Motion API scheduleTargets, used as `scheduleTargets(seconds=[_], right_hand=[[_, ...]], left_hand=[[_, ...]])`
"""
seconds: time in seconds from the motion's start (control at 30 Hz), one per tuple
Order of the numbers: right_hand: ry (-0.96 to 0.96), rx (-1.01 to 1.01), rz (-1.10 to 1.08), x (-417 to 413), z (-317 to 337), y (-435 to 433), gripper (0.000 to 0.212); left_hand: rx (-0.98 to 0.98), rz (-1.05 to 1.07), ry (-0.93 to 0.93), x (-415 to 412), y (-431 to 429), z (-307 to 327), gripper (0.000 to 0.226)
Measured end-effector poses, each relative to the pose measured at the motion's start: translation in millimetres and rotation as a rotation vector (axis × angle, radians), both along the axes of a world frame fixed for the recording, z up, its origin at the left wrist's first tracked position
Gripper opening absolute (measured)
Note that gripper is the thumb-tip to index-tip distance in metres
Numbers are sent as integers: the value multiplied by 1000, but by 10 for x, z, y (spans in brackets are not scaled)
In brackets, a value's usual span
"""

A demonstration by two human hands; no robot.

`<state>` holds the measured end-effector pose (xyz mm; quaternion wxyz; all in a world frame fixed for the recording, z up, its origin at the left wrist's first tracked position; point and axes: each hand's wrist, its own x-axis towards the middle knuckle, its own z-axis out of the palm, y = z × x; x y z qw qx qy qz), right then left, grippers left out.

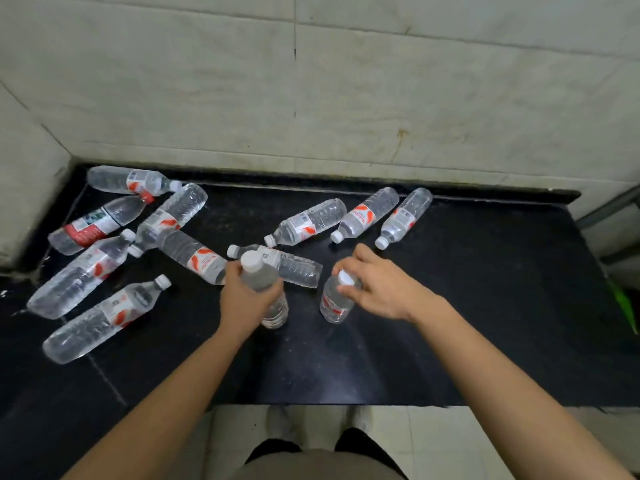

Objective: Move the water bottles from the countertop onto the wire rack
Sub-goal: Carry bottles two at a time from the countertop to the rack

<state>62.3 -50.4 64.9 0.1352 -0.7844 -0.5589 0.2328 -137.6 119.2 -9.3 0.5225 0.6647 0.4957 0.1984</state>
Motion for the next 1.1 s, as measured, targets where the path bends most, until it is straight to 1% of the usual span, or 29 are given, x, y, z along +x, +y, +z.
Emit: scheduleTargets(seconds=[0.07, 0.13, 0.2, 0.27, 0.33, 0.4, 0.43, 0.47, 0.53, 0.6, 0.7, 0.77, 0.87, 0.93, 1.0, 1.03, 1.1], right_hand=[[80, 30, -59, -20, -67, -73, 32], [166, 82, -131, -78, -175, -149, 36], [232, 163, -227, -169, -310, -182, 39], [251, 251, -336, -270, -435, -157, 49], [305, 302, -412, -358, -540, -109, 62], [442, 333, -515, -414, -627, -76, 71], [493, 350, -579, -416, -663, -75, 66], [518, 373, -637, -392, -683, -80, 55], [525, 415, -714, -294, -667, -127, 31], [581, 463, -765, -182, -589, -240, 15], [582, 571, -857, -22, -435, -508, 12], [562, 669, -938, 61, -288, -727, 15], [544, 799, -1036, 166, -30, -1111, 18], [512, 863, -1071, 211, 138, -1381, 20], [494, 926, -1076, 232, 295, -1664, 9], [482, 947, -1079, 237, 368, -1807, 3], [451, 977, -1100, 249, 520, -2104, 4]], left_hand=[[14, -29, -63, 25, -145, -29, 72], [43, -106, -38, 59, -254, -68, 78], [45, -197, -10, 70, -322, -84, 69], [49, -273, -1, 43, -372, -65, 62], [81, -289, -12, -8, -393, -54, 61], [99, -272, -73, -53, -367, -15, 66], [74, -259, -108, -67, -334, 16, 67], [35, -240, -120, -75, -300, 54, 65], [2, -204, -85, -78, -237, 119, 50], [52, -199, -55, -55, -189, 160, 30], [143, -239, -82, 145, -165, 281, 18], [179, -225, -141, 391, -221, 428, 22], [132, -255, -257, 845, -473, 642, 20], [43, -334, -327, 1129, -754, 782, 36], [-40, -438, -381, 1395, -1079, 932, 44], [-51, -491, -400, 1519, -1248, 1021, 42], [-79, -582, -440, 1739, -1615, 1242, 36]])
